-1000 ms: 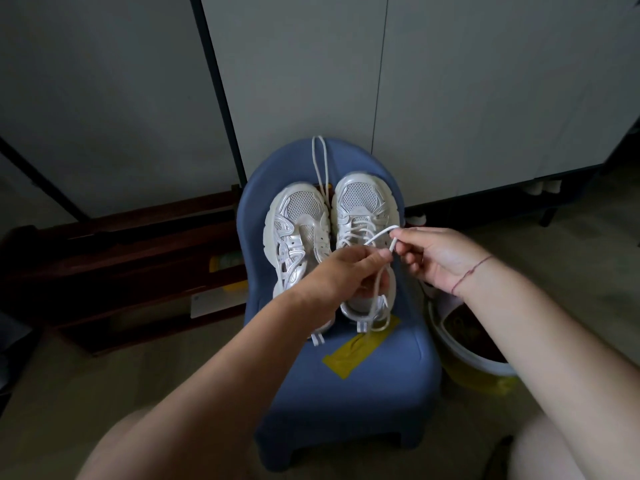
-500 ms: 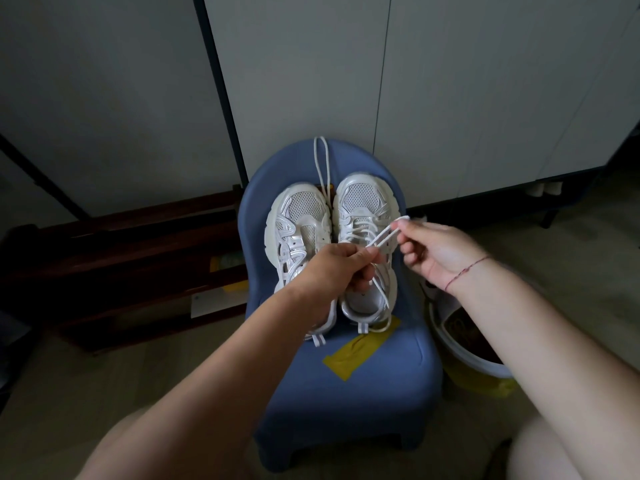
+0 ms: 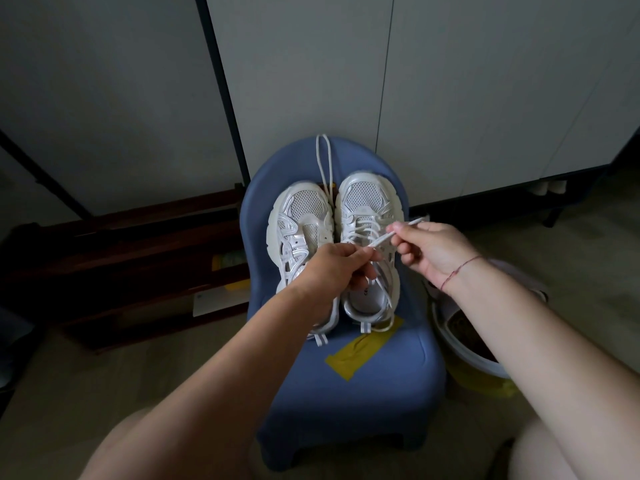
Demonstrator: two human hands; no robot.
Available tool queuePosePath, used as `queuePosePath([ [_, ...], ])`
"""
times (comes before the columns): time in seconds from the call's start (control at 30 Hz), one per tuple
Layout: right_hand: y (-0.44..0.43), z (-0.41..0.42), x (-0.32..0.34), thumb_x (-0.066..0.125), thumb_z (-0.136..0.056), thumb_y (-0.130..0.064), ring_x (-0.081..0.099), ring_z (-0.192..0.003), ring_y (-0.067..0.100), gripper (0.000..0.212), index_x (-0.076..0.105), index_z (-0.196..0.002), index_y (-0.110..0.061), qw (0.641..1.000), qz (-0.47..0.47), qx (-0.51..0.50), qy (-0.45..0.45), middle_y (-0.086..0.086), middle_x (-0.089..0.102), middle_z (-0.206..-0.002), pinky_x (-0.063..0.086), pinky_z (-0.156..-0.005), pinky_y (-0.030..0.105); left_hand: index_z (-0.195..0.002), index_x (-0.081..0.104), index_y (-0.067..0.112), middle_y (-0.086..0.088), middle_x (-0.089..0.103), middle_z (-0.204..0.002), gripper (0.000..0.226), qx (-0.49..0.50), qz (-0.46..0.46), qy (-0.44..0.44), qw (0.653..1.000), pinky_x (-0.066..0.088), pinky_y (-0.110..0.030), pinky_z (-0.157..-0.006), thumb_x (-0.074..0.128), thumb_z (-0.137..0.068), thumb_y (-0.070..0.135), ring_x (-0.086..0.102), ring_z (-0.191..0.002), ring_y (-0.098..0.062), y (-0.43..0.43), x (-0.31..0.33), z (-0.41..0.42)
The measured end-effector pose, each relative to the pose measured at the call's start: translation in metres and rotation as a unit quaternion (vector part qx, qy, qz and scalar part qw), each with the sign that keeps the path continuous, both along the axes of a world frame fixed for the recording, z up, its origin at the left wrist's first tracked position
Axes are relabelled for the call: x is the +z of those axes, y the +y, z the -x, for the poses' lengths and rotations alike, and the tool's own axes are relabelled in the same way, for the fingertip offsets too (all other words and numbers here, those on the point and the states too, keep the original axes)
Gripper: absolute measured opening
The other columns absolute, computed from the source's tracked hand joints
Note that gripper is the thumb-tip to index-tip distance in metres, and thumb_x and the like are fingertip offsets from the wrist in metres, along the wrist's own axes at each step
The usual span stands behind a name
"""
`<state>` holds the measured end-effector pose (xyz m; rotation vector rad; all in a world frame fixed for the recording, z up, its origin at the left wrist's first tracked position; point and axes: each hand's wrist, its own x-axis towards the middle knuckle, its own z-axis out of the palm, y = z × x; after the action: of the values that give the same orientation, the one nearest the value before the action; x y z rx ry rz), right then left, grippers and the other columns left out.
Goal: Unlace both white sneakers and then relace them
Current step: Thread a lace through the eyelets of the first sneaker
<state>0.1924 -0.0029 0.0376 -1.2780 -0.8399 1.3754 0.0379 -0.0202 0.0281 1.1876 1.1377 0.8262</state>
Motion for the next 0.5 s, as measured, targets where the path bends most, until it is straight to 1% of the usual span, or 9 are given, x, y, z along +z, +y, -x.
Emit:
queuePosePath([
  [0.07, 0.0, -0.002, 0.0, 0.056, -0.092, -0.008, 0.043, -0.042, 0.001, 0.014, 0.063, -0.081, -0.004, 1.0, -0.004, -0.002, -0.005, 0.004, 0.052, -0.065, 0.035, -0.041, 0.01, -0.086, 0.069, 0.012, 0.005, 0.065, -0.059, 0.024, -0.007, -0.006, 0.009, 1.0, 0.048, -0.022, -0.065, 0.051, -0.101, 0.018, 0.052, -0.053, -0.009, 0.0, -0.002, 0.0],
  [0.17, -0.005, 0.003, -0.004, 0.06, -0.09, -0.01, 0.044, -0.047, 0.001, 0.009, 0.066, -0.085, -0.005, 0.995, -0.015, 0.074, -0.063, 0.006, 0.054, -0.07, 0.037, -0.044, 0.011, -0.085, 0.07, 0.01, 0.003, 0.069, -0.061, 0.023, -0.002, -0.011, 0.011, 1.0, 0.047, -0.018, -0.059, 0.056, -0.098, 0.022, 0.053, -0.051, -0.007, 0.001, -0.003, -0.001],
  [0.23, -0.006, 0.007, -0.007, 0.062, -0.088, -0.01, 0.044, -0.052, 0.003, 0.007, 0.067, -0.086, -0.005, 0.99, -0.019, 0.099, -0.099, 0.009, 0.054, -0.076, 0.039, -0.046, 0.011, -0.082, 0.071, 0.01, 0.002, 0.069, -0.061, 0.024, 0.012, -0.002, 0.0, 1.0, 0.047, -0.018, -0.058, 0.059, -0.096, 0.025, 0.053, -0.051, -0.008, 0.002, -0.004, -0.001],
  [0.3, -0.005, 0.006, -0.011, 0.063, -0.088, -0.009, 0.045, -0.053, 0.004, 0.006, 0.066, -0.083, -0.007, 0.99, -0.021, 0.082, -0.112, 0.008, 0.054, -0.071, 0.04, -0.046, 0.011, -0.08, 0.071, 0.01, 0.0, 0.069, -0.063, 0.024, 0.028, 0.012, -0.015, 0.999, 0.047, -0.018, -0.059, 0.062, -0.094, 0.027, 0.054, -0.053, -0.009, 0.002, -0.006, -0.004],
  [0.37, -0.002, 0.003, -0.013, 0.065, -0.087, -0.01, 0.048, -0.051, 0.003, 0.007, 0.066, -0.08, -0.009, 0.987, -0.031, 0.057, -0.145, 0.004, 0.057, -0.066, 0.041, -0.046, 0.011, -0.077, 0.07, 0.01, -0.002, 0.069, -0.065, 0.024, 0.061, 0.028, -0.023, 0.997, 0.047, -0.021, -0.063, 0.063, -0.093, 0.026, 0.055, -0.056, -0.01, 0.002, -0.01, -0.01],
  [0.43, 0.001, 0.0, -0.018, 0.065, -0.087, -0.008, 0.05, -0.045, 0.0, 0.011, 0.066, -0.077, -0.012, 0.981, -0.049, 0.031, -0.187, 0.002, 0.061, -0.064, 0.041, -0.045, 0.011, -0.073, 0.067, 0.01, -0.006, 0.064, -0.068, 0.026, 0.095, 0.034, -0.006, 0.995, 0.046, -0.026, -0.067, 0.062, -0.095, 0.024, 0.052, -0.058, -0.013, 0.004, -0.017, -0.015],
  [0.5, 0.004, -0.001, -0.024, 0.064, -0.087, -0.006, 0.049, -0.042, -0.001, 0.016, 0.065, -0.073, -0.013, 0.974, -0.06, 0.012, -0.216, 0.003, 0.061, -0.062, 0.039, -0.044, 0.01, -0.072, 0.064, 0.011, -0.006, 0.058, -0.065, 0.027, 0.11, 0.027, 0.015, 0.993, 0.042, -0.028, -0.066, 0.058, -0.097, 0.019, 0.048, -0.056, -0.014, 0.005, -0.022, -0.02],
])
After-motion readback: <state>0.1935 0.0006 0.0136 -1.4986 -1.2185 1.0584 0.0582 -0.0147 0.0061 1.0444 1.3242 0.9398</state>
